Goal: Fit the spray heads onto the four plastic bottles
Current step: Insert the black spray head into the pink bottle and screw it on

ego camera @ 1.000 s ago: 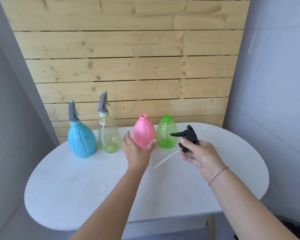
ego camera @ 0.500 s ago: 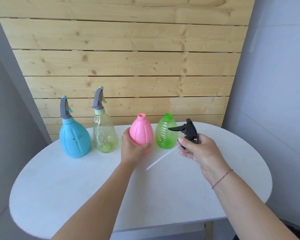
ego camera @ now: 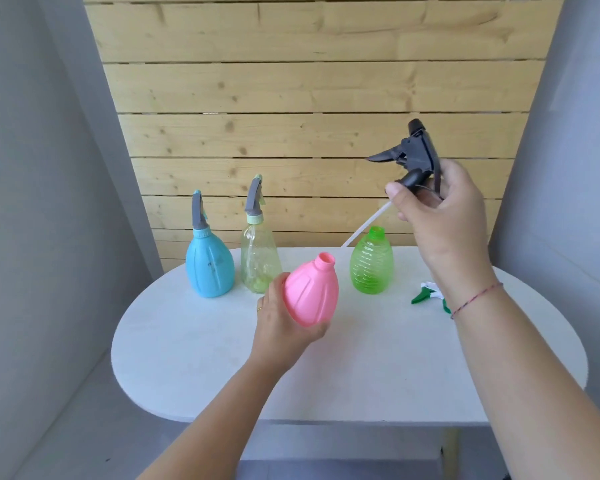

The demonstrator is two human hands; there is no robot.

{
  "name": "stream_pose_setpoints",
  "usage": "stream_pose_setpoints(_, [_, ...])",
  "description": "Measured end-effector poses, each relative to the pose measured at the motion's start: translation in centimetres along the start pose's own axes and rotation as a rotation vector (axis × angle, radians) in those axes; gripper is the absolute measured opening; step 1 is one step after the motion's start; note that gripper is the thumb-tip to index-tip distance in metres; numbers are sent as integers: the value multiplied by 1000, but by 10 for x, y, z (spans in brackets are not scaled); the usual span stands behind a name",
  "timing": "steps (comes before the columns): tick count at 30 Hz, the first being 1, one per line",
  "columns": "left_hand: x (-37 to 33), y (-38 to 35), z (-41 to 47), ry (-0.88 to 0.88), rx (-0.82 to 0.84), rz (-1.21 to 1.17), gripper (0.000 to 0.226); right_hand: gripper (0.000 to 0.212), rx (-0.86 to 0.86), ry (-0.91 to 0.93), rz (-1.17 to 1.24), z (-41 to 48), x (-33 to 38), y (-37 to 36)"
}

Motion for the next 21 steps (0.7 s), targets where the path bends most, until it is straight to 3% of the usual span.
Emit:
stream_pose_setpoints(14, [3, 3, 1, 24, -16, 64, 91, 24, 43, 1, 0, 0, 0, -11])
stream_pose_setpoints(21, [-10, -3, 4, -21, -14, 35, 91, 29, 239, -74, -10, -8, -27, -39])
Point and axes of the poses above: each hand's wrist, its own z-axis towards the middle knuckle, its own y-axis out of the back of the hand, x = y × z, the point moved 5 cm from there along z, towards the middle knuckle, and after that the axes turned 13 degrees about x, right-handed, at the moved point
